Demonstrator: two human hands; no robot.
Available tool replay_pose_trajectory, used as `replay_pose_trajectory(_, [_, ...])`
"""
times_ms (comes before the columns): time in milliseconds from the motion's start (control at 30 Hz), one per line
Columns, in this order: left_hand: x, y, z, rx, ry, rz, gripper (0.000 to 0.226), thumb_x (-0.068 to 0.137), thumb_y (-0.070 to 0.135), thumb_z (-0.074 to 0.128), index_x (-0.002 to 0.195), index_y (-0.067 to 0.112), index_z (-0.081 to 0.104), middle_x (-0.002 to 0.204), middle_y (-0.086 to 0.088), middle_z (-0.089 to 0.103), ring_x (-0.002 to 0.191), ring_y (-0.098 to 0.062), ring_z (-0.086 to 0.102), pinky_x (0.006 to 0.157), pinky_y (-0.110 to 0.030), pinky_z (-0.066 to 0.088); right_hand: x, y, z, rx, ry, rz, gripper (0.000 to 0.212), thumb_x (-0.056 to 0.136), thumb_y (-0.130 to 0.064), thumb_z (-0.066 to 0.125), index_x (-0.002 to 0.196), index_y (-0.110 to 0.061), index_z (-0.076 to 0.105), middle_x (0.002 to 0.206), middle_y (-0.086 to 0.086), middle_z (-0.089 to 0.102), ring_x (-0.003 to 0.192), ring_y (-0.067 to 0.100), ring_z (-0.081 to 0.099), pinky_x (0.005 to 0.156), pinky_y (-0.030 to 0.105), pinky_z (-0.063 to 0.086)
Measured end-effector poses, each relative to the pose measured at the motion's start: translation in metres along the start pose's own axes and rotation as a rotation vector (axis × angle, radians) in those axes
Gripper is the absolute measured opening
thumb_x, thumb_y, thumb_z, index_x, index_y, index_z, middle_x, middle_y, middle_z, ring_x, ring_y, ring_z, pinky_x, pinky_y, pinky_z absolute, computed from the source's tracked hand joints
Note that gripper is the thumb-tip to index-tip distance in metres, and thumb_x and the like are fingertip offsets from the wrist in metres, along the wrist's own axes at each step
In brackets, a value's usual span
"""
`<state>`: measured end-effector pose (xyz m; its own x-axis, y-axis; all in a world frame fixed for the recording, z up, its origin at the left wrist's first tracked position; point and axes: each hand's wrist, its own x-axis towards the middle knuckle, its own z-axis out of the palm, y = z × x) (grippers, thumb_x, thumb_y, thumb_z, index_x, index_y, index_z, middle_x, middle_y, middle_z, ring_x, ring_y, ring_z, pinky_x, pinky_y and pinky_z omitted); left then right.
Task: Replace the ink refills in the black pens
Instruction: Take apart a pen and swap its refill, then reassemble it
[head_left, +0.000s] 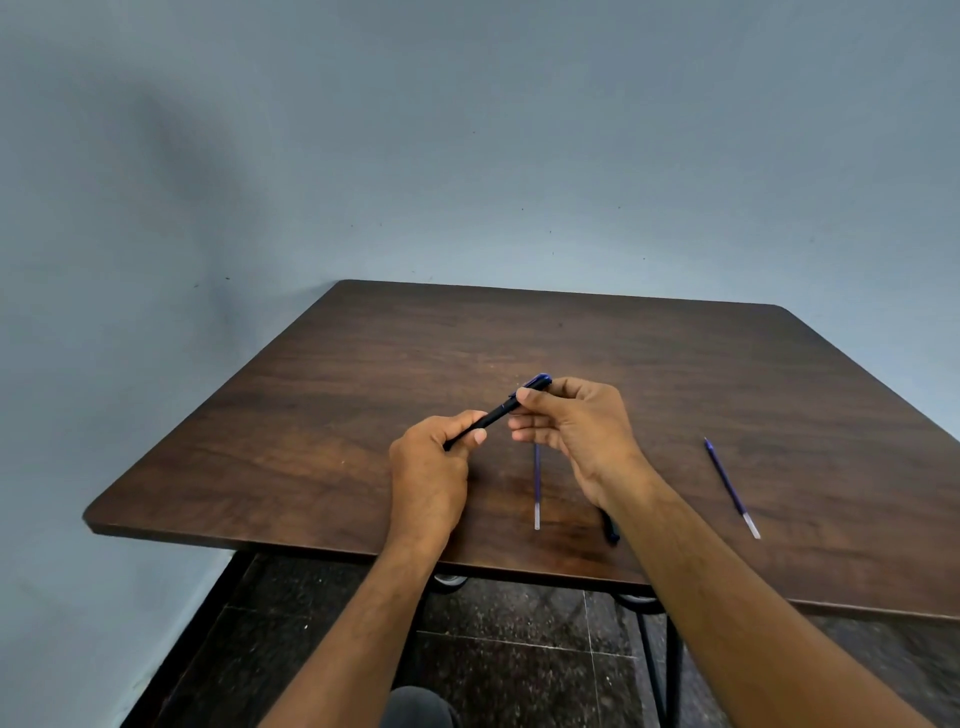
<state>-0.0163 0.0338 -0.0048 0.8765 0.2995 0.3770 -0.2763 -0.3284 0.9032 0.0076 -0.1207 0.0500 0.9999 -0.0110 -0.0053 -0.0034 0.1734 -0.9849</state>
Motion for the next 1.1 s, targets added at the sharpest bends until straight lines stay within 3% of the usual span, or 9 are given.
replay_pose_trajectory(333, [0.001,0.001,0.001,0.060,0.001,0.055,0.044,0.089,0.011,0.073,0.085,0.055,0.068,0.090,0.035,0.069,0.091,0.013,0.063,0.076,-0.002,0.043,0.002,0.001,0.000,-0.089,0.023,-0.044,0.014,0.088,0.002,0.073,0.101,0.001,0.068,0.084,0.024,0.076,0.065,0.028,0.073,0.060,0.034,0.063])
replay_pose_trajectory(533, [0.001,-0.003,0.000,0.090,-0.011,0.017,0.023,0.088,0.014,0.075,0.105,0.029,0.078,0.090,0.025,0.071,0.096,0.014,0.063,0.081,-0.005,0.044,0.004,0.003,0.001,-0.160,0.021,-0.077,0.003,0.090,0.002,0.070,0.089,-0.001,0.070,0.075,0.020,0.075,0.061,0.026,0.072,0.056,0.032,0.061])
replay_pose_trajectory(767, [-0.001,0.000,-0.001,0.124,0.015,0.071,0.023,0.087,0.006,0.074,0.104,0.021,0.079,0.084,0.031,0.064,0.089,0.023,0.059,0.077,0.003,0.041,0.002,0.008,0.002,-0.123,0.024,-0.048,0.003,0.091,0.003,0.068,0.089,0.003,0.070,0.073,0.022,0.075,0.058,0.025,0.072,0.054,0.031,0.061])
replay_pose_trajectory(1100, [-0.001,-0.002,0.001,0.161,0.037,0.093,0.024,0.087,0.000,0.073,0.105,0.014,0.079,0.096,0.009,0.074,0.084,0.030,0.055,0.080,0.005,0.038,0.005,0.012,0.005,-0.088,0.034,-0.033,0.006,0.091,0.005,0.067,0.086,0.003,0.070,0.069,0.020,0.074,0.057,0.026,0.071,0.053,0.031,0.058])
